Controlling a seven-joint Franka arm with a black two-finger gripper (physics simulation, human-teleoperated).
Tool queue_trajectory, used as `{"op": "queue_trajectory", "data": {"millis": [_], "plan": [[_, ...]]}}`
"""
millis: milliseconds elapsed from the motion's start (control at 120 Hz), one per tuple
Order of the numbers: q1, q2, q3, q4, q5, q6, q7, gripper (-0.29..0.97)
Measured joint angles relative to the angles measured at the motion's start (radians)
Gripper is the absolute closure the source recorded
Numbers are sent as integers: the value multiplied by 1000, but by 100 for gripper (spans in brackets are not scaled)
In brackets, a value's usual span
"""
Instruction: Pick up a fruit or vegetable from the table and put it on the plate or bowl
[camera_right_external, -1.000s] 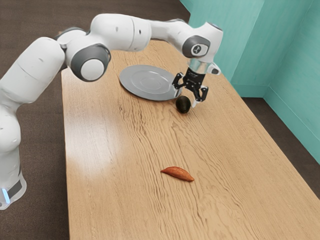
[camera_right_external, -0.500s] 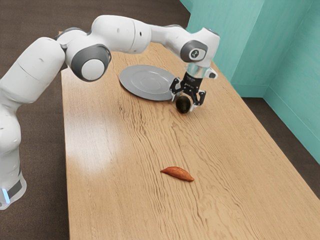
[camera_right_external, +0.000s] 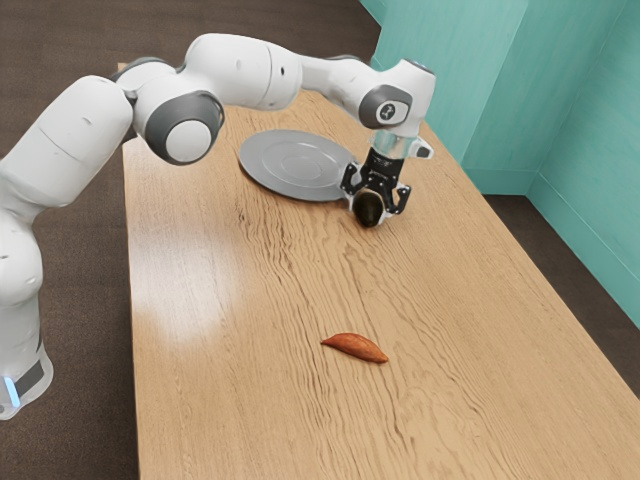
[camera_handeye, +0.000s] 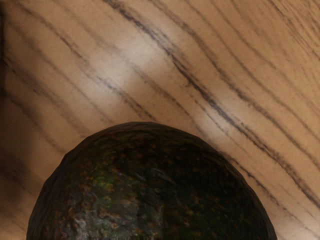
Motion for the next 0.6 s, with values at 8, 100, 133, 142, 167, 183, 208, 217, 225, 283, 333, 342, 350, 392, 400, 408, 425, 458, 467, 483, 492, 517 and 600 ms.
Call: {"op": "queue_trajectory", "data": {"millis": [8,100,133,142,167,183,208,217,225,283,333,342,350,392,400,408,425,458,467,483,492,517,600], "plan": [[0,0,0,0,0,0,0,24],[-1,-1,0,1,-3,4,-3,27],[-1,-4,0,2,-3,5,-4,28],[-1,-4,0,3,-3,5,-4,28],[-1,-6,0,4,-3,6,-5,29],[-2,-7,-1,4,-3,6,-5,29],[-2,-9,-1,5,-3,6,-6,29],[-2,-9,-1,6,-3,6,-6,29],[-2,-10,-1,6,-3,6,-6,29],[-2,-28,-1,8,-2,4,-8,30],[-2,-56,-1,8,-1,3,-9,30],[-2,-61,-1,8,-1,2,-9,30],[-2,-67,-1,8,-1,1,-9,30],[2,-94,2,8,0,-9,-9,30],[6,-99,2,8,1,-12,-9,30],[10,-104,2,8,1,-15,-9,29],[18,-114,3,7,2,-21,-9,29],[45,-133,4,6,3,-36,-6,29],[54,-137,4,5,4,-40,-5,29],[70,-142,5,5,4,-48,-2,28],[78,-145,5,5,4,-52,-1,28],[100,-149,5,3,5,-63,3,29],[155,-155,6,-6,6,-94,18,31]]}}
